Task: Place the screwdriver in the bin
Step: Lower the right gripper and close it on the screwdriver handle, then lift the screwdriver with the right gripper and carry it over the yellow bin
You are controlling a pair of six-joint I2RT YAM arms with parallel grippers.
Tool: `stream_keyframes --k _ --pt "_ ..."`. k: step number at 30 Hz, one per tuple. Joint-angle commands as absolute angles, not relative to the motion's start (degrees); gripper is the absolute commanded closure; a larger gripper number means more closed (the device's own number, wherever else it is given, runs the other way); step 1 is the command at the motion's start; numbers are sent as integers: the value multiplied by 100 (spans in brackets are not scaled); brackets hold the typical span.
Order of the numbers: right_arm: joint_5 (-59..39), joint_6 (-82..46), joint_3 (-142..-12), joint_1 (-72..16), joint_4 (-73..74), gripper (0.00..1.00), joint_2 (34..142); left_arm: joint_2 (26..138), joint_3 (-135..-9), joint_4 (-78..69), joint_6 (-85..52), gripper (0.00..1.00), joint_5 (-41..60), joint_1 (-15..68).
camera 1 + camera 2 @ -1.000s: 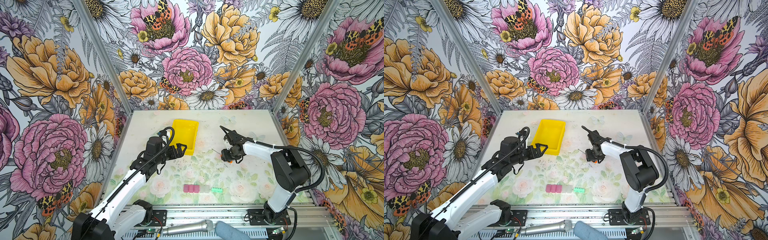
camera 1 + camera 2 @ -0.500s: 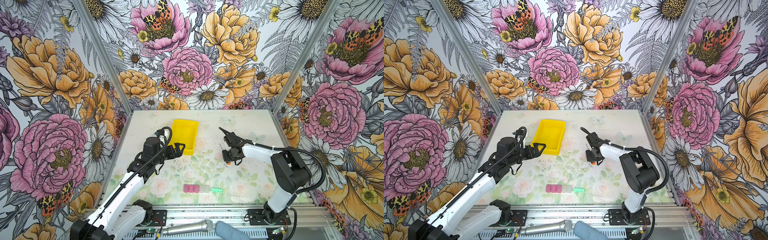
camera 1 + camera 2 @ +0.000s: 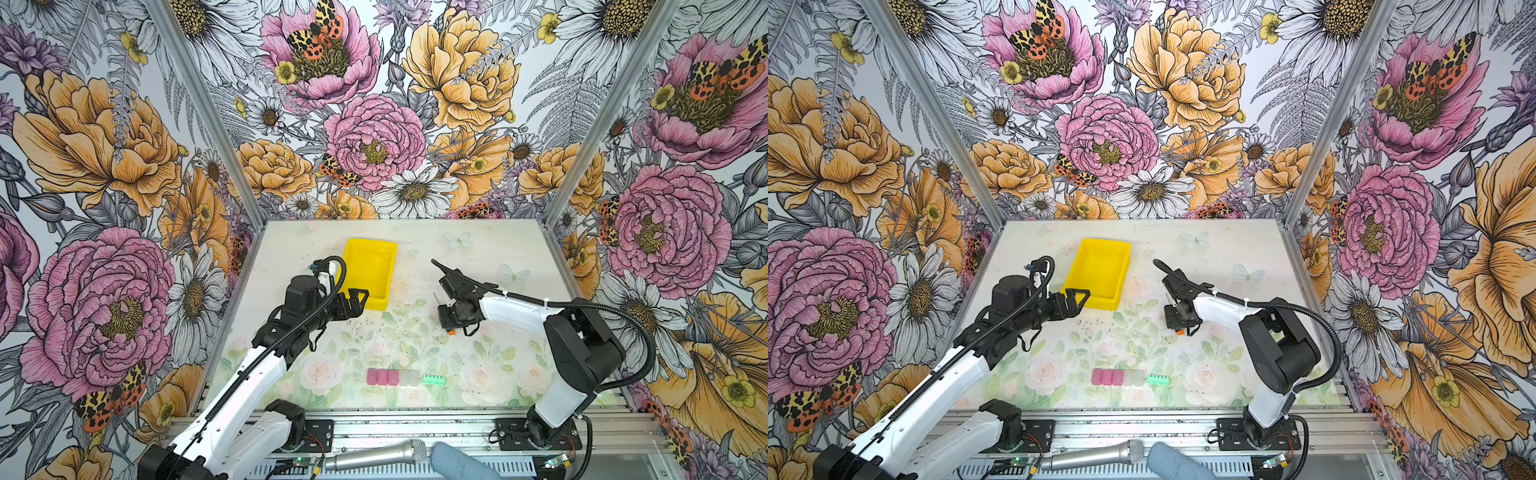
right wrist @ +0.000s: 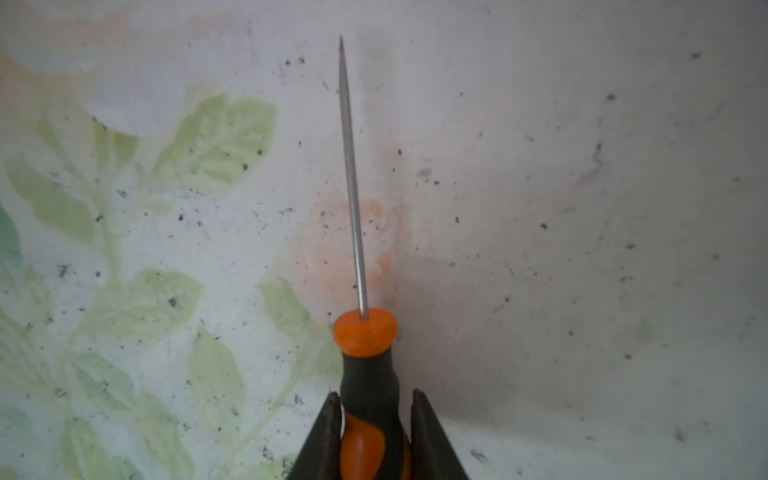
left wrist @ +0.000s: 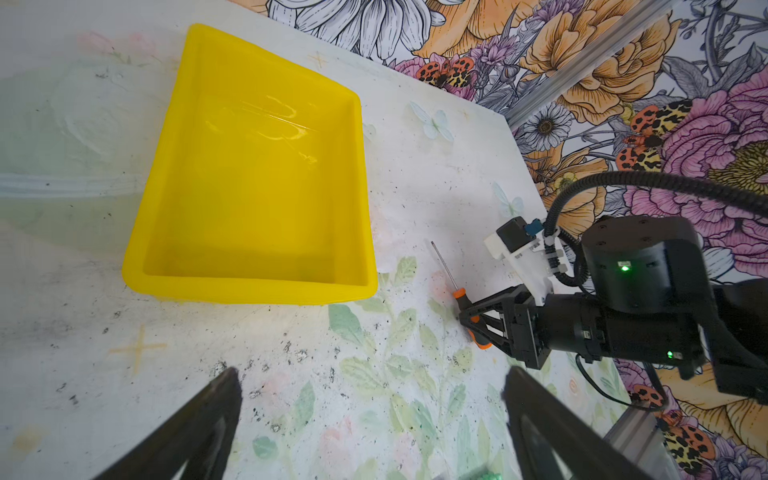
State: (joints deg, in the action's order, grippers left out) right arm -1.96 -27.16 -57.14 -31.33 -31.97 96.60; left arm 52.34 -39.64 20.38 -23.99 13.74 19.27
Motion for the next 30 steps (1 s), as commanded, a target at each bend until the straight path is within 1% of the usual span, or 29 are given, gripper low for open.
stream_keyframes --k 1,9,17,30 --pt "-268 -3033 -5856 -3146 -3225 100 9226 5108 -3933 2072 -2182 1 1262 1940" --pt "-179 -3563 -6189 -3147 -3217 100 8925 5212 -3958 2017 -2206 1 1310 1929" --pt "-92 -4196 -6652 -3301 -3208 100 8863 5053 -3852 2039 -2318 1 1310 1898" --pt "-4 -4951 -7662 -3671 -3051 100 9424 5166 -3899 2127 -2240 1 1304 1857"
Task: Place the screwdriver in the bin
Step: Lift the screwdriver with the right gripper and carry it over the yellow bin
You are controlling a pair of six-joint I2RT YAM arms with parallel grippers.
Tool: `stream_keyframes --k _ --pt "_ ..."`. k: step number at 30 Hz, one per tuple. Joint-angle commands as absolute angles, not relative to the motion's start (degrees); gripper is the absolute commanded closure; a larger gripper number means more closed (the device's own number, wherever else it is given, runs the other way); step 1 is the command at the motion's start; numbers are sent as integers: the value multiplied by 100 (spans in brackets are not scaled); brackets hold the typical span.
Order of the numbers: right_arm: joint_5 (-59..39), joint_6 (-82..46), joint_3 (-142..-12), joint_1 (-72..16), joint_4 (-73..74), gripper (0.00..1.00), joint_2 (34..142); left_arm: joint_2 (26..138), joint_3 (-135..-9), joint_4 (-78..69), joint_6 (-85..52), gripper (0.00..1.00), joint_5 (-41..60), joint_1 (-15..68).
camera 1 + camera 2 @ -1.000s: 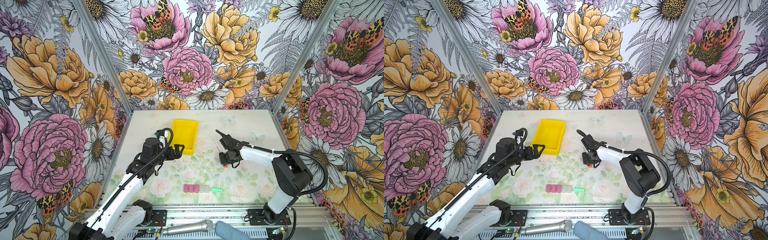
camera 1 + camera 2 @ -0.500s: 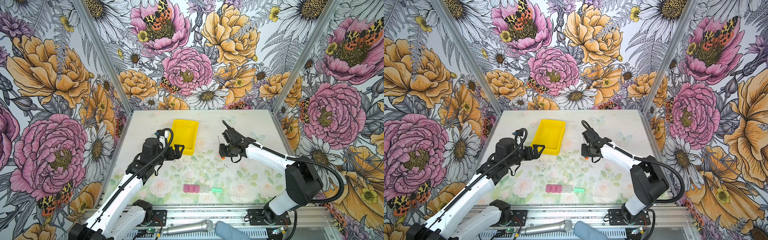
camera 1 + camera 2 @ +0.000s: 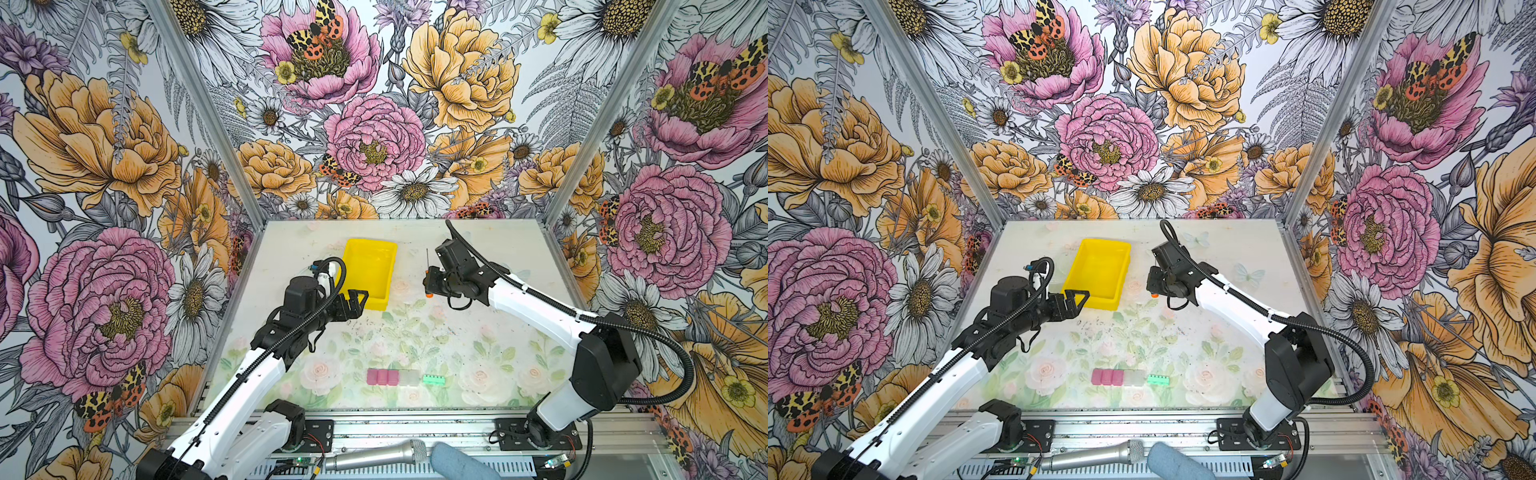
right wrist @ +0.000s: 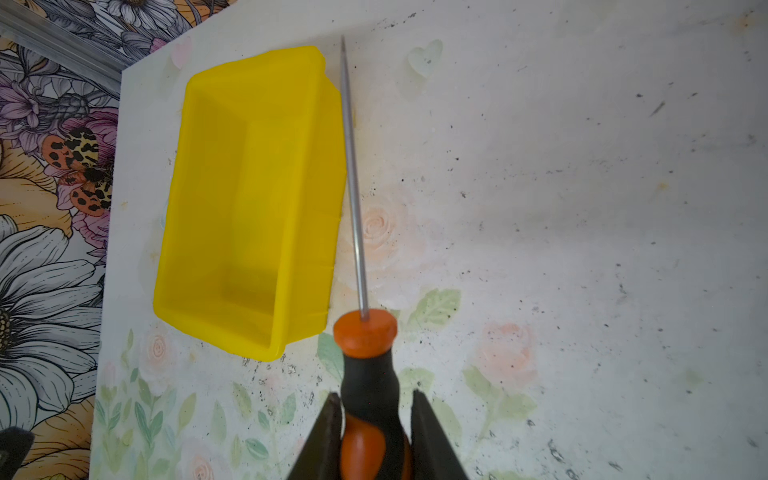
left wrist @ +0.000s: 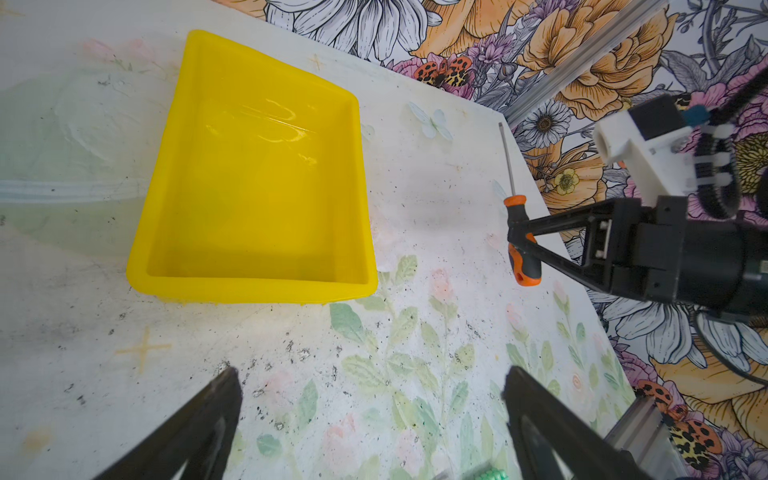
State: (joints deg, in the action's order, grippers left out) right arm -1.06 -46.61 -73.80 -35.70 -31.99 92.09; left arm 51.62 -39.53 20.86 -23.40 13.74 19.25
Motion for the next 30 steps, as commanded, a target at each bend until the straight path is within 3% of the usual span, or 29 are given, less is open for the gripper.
stream_keyframes --k 1,30 --pt "-16 -4974 -7761 -3710 -3048 100 9496 5175 -3906 2126 -2241 1 1305 1842" --pt "-746 -5246 -10372 -4210 -2527 100 11931 4908 -3709 2560 -2467 1 1121 1336"
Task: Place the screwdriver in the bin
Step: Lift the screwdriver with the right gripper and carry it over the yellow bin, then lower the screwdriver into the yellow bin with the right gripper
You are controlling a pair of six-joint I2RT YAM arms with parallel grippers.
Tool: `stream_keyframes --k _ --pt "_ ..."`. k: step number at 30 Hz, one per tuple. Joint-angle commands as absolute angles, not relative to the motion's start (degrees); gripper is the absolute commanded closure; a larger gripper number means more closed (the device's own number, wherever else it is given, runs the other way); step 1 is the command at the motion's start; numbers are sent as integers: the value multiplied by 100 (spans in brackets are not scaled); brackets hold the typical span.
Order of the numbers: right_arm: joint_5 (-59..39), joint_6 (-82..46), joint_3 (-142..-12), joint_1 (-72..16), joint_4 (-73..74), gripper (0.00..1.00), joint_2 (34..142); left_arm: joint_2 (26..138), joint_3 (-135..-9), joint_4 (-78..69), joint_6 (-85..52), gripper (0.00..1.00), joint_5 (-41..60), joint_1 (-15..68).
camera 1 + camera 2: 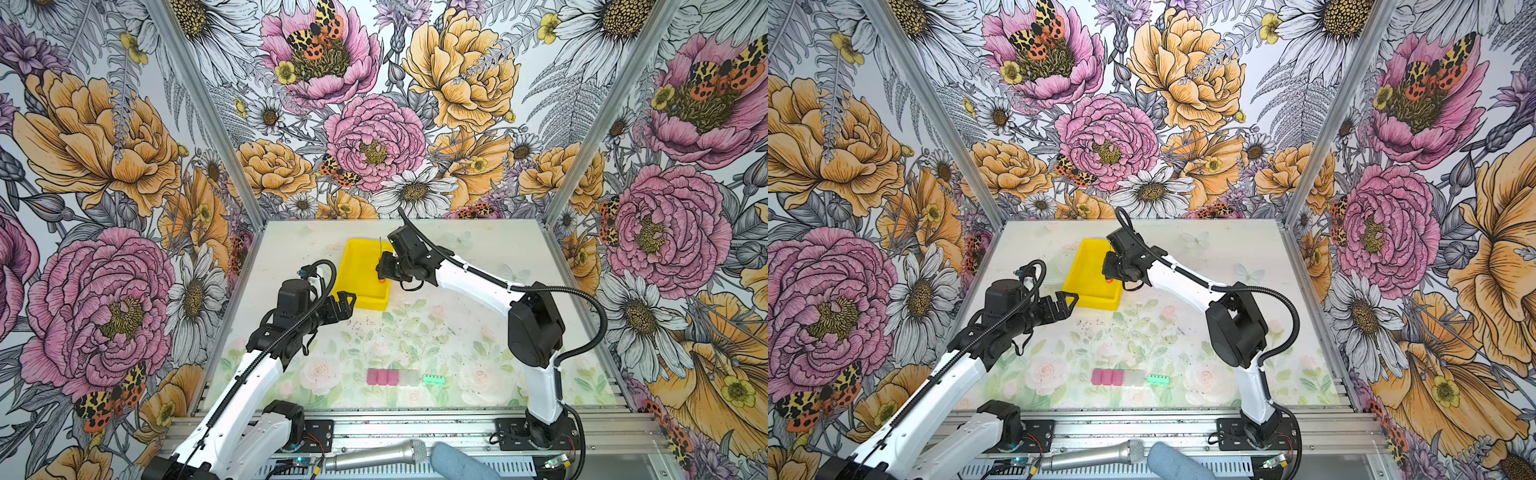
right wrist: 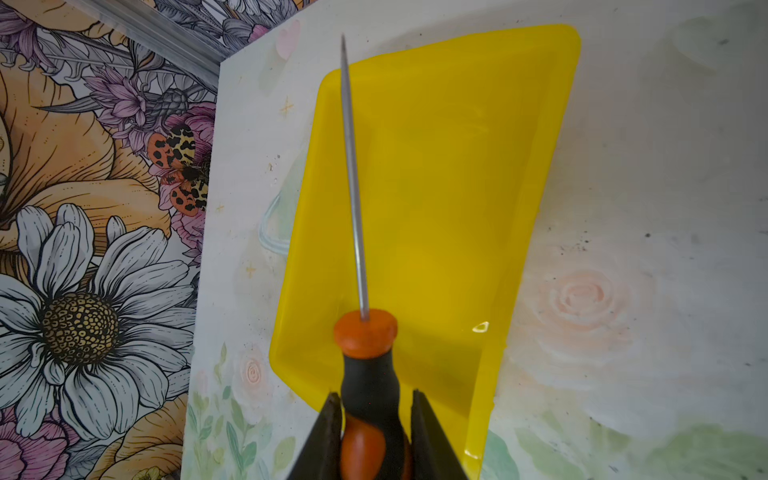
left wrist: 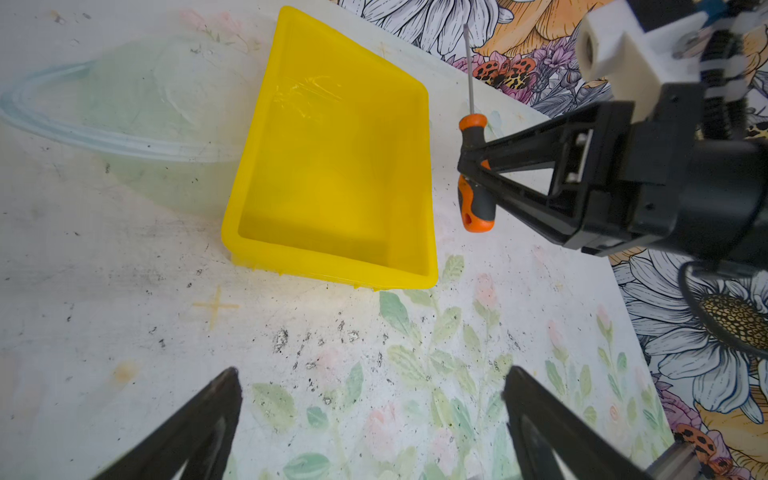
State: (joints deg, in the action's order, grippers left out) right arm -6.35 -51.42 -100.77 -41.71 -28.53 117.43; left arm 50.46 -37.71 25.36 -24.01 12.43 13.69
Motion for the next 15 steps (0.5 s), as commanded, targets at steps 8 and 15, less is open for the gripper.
stream_keyframes --k 8,15 --pt "-842 -5256 -10852 -4236 -2479 100 12556 4808 -3779 2725 -2422 1 1037 1327" --pt "-785 -5238 -11013 -4245 -2461 100 12831 4795 -3761 2755 -2435 1 1030 1331"
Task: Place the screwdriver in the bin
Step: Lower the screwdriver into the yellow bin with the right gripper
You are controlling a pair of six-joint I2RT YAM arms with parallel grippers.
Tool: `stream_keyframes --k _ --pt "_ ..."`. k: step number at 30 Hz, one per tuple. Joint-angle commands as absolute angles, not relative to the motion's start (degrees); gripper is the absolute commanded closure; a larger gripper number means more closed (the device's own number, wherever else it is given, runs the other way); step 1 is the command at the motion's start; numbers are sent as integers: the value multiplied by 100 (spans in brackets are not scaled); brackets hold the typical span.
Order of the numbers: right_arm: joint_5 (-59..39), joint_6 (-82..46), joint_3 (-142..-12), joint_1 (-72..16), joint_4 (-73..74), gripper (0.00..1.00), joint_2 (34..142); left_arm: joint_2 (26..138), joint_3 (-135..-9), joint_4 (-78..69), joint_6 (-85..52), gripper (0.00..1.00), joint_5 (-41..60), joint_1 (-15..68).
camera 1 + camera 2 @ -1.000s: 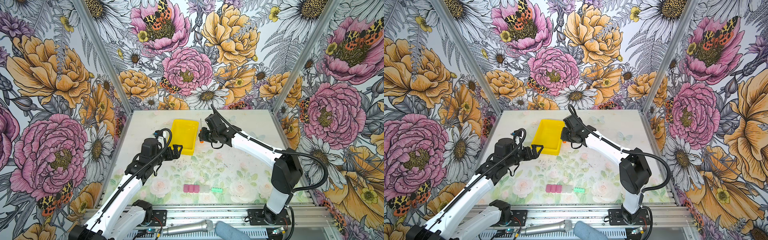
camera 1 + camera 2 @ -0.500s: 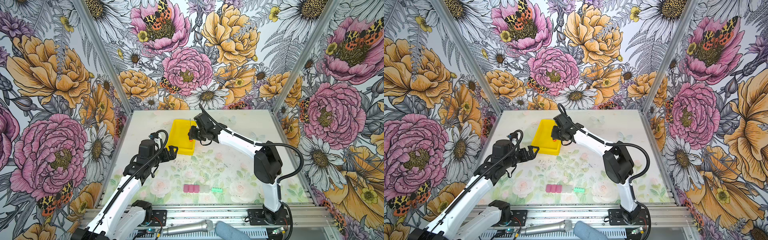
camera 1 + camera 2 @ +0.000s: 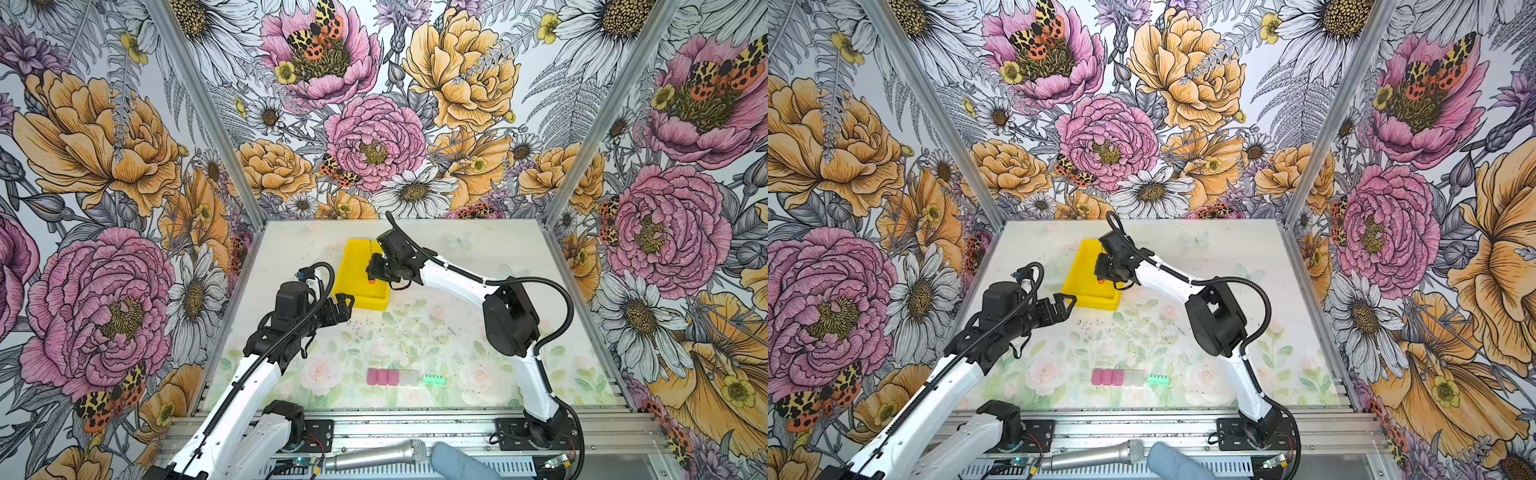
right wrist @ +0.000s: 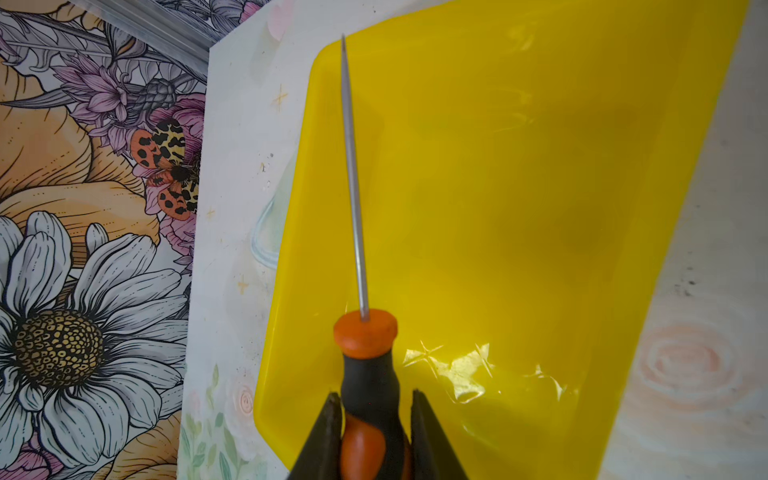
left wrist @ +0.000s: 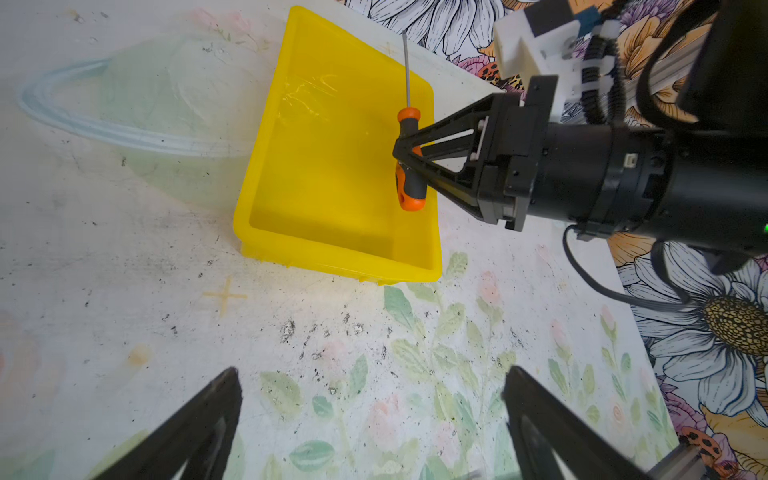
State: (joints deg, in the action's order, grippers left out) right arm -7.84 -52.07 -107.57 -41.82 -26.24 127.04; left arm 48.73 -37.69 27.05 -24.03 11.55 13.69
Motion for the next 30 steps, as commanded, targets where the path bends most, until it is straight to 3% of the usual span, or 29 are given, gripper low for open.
stream_keyframes --k 1,17,30 --pt "-737 -5246 -11004 -4245 -2461 100 12864 4790 -3751 2751 -2433 1 1016 1335" --pt "-624 -5318 -11094 -4289 -2452 100 13240 4654 -3648 2709 -2503 2 936 1388" --pt "-521 -5326 -11101 -4325 -2465 76 13188 4544 -3654 2775 -2514 1 919 1410"
